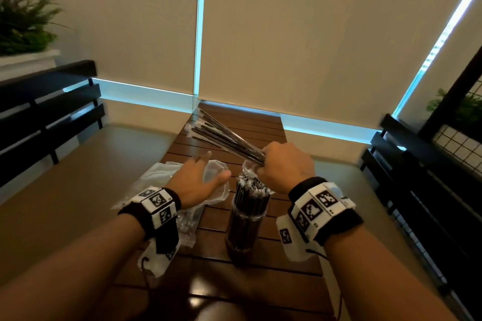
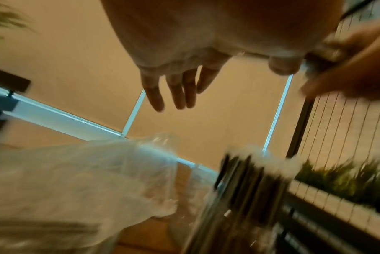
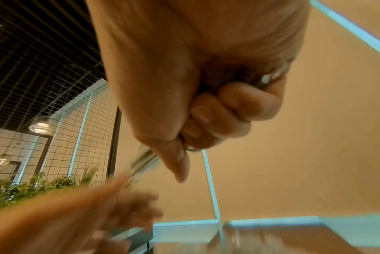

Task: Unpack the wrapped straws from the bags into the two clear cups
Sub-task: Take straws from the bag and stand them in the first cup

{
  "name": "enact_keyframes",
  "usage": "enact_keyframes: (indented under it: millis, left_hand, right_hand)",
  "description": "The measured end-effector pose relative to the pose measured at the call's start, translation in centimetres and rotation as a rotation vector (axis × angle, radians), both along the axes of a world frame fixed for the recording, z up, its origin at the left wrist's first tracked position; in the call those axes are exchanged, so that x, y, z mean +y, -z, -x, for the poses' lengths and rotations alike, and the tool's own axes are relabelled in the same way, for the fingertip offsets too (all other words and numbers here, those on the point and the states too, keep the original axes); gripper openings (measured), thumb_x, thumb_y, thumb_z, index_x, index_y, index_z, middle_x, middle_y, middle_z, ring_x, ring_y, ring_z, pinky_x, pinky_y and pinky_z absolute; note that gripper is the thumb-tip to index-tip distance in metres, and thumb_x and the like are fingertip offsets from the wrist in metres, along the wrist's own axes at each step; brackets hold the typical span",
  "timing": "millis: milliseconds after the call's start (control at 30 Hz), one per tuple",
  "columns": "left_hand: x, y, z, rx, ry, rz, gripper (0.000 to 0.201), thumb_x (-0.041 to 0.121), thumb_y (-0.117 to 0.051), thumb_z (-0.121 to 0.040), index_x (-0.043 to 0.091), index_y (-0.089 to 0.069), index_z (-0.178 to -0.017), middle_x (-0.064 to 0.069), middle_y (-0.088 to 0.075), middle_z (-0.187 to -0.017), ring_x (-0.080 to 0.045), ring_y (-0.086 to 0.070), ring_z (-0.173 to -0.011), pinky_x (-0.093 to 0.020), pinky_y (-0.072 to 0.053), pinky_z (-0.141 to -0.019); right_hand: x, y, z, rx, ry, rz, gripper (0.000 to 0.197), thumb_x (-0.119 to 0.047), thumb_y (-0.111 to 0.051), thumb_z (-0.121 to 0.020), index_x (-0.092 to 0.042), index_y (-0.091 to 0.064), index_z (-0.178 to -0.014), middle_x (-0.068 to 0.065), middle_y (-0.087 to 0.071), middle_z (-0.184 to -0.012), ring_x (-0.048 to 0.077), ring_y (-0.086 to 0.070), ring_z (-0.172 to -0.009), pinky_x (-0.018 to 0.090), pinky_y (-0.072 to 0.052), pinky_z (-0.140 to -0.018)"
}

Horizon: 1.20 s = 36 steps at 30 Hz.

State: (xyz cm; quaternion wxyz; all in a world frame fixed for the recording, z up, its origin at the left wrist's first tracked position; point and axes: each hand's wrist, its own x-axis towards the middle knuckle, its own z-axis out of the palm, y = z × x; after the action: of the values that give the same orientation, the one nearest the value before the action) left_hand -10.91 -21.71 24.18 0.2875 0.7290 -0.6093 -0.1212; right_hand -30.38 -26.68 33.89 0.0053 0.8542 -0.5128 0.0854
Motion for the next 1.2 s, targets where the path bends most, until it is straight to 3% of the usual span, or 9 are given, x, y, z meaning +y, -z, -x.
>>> enact_keyframes:
  millis: [167, 333, 433, 533, 667, 767, 867, 1000, 1200]
  left_hand:
    - [-0.4, -5.5, 1.2, 0.787, 0.096, 0.155, 0.073, 0.077, -0.058, -0.069, 0.013, -0.065, -0.103, -0.003, -0.073, -0.101, -0.018, -0.070, -0.096, -0.045, -0.052, -0.094]
    - [-1.2, -7.5, 1.8, 1.500, -0.030, 0.305, 0.032, 0.046, -0.068, -0.081, 0.016, -0.058, -0.082, 0.002, -0.056, -0.063, -0.012, -0.056, -0.058, -0.031, -0.052, -0.075]
    - [-2.0, -7.4, 2.6, 1.436, -0.151, 0.389, 0.032, 0.048, -0.065, -0.085, 0.018, -0.055, -0.081, 0.005, -0.035, -0.051, -0.008, -0.036, -0.045, -0.027, -0.045, -0.060]
    - [-2.8, -7.4, 3.0, 1.264, -0.181, 0.464, 0.039, 0.052, -0.065, -0.084, 0.017, -0.052, -0.078, 0.006, -0.035, -0.048, -0.008, -0.036, -0.041, -0.028, -0.045, -0.057]
    - [-4.2, -7.2, 2.5, 1.019, -0.198, 0.543, 0.048, 0.060, -0.066, -0.078, 0.014, -0.054, -0.086, 0.005, -0.043, -0.057, -0.007, -0.047, -0.045, -0.030, -0.050, -0.064]
    - [-4.7, -6.6, 3.1, 0.860, -0.151, 0.565, 0.044, 0.056, -0.062, -0.083, 0.012, -0.055, -0.082, 0.004, -0.046, -0.056, -0.010, -0.053, -0.054, -0.032, -0.054, -0.066]
    - [-5.3, -5.4, 4.4, 0.836, -0.127, 0.526, 0.042, 0.053, -0.060, -0.084, 0.014, -0.052, -0.072, 0.005, -0.046, -0.051, -0.008, -0.054, -0.051, -0.033, -0.054, -0.068]
    - [-6.3, -3.9, 5.4, 0.900, -0.119, 0.521, 0.042, 0.053, -0.060, -0.084, 0.017, -0.049, -0.066, 0.007, -0.048, -0.048, -0.007, -0.053, -0.049, -0.027, -0.048, -0.060]
    - [-7.1, -1.4, 6.3, 0.889, -0.036, 0.498, 0.047, 0.053, -0.060, -0.082, 0.016, -0.046, -0.057, 0.005, -0.047, -0.046, -0.010, -0.049, -0.045, -0.021, -0.045, -0.051]
  right_hand:
    - [1.4, 4.5, -2.5, -0.240, -0.051, -0.067, 0.010, -0.032, -0.057, -0.087, -0.023, -0.061, -0.085, -0.003, -0.063, -0.078, 0.021, -0.062, -0.074, 0.030, -0.050, -0.063]
    - [2.2, 8.2, -5.1, -0.358, -0.117, -0.091, 0.013, -0.030, -0.058, -0.086, -0.020, -0.058, -0.094, 0.006, -0.068, -0.086, 0.029, -0.066, -0.082, 0.037, -0.056, -0.072]
    - [1.5, 9.5, -5.5, -0.344, -0.163, -0.103, 0.022, -0.037, -0.056, -0.090, -0.019, -0.050, -0.101, 0.007, -0.068, -0.090, 0.031, -0.066, -0.083, 0.041, -0.056, -0.071]
    - [0.6, 10.0, -4.4, -0.267, -0.242, 0.060, 0.046, -0.066, -0.050, -0.081, -0.025, -0.048, -0.102, -0.003, -0.061, -0.098, 0.022, -0.058, -0.088, 0.037, -0.050, -0.075]
    - [-1.2, 11.4, -1.4, -0.413, -0.116, 0.229, 0.090, -0.091, -0.045, -0.060, -0.031, -0.045, -0.127, -0.002, -0.045, -0.134, 0.019, -0.040, -0.125, 0.044, -0.035, -0.104]
    - [-2.3, 13.5, 0.8, -0.626, 0.024, 0.027, 0.126, -0.095, -0.055, -0.048, -0.033, -0.013, -0.149, 0.002, -0.024, -0.155, 0.023, -0.024, -0.143, 0.051, -0.024, -0.116]
    - [-2.6, 15.9, 1.3, -0.772, 0.063, -0.365, 0.146, -0.081, -0.078, -0.041, -0.049, 0.019, -0.146, 0.000, -0.016, -0.161, 0.023, -0.025, -0.145, 0.052, -0.030, -0.114]
    - [-2.8, 18.8, 0.0, -0.843, -0.004, -0.436, 0.141, -0.073, -0.085, -0.042, -0.050, 0.004, -0.149, -0.012, -0.037, -0.152, 0.011, -0.041, -0.137, 0.045, -0.043, -0.107]
    - [-2.7, 18.6, -1.6, -0.918, 0.059, -0.397, 0.099, -0.065, -0.082, -0.051, -0.042, -0.028, -0.131, -0.012, -0.061, -0.120, 0.011, -0.063, -0.105, 0.036, -0.055, -0.087]
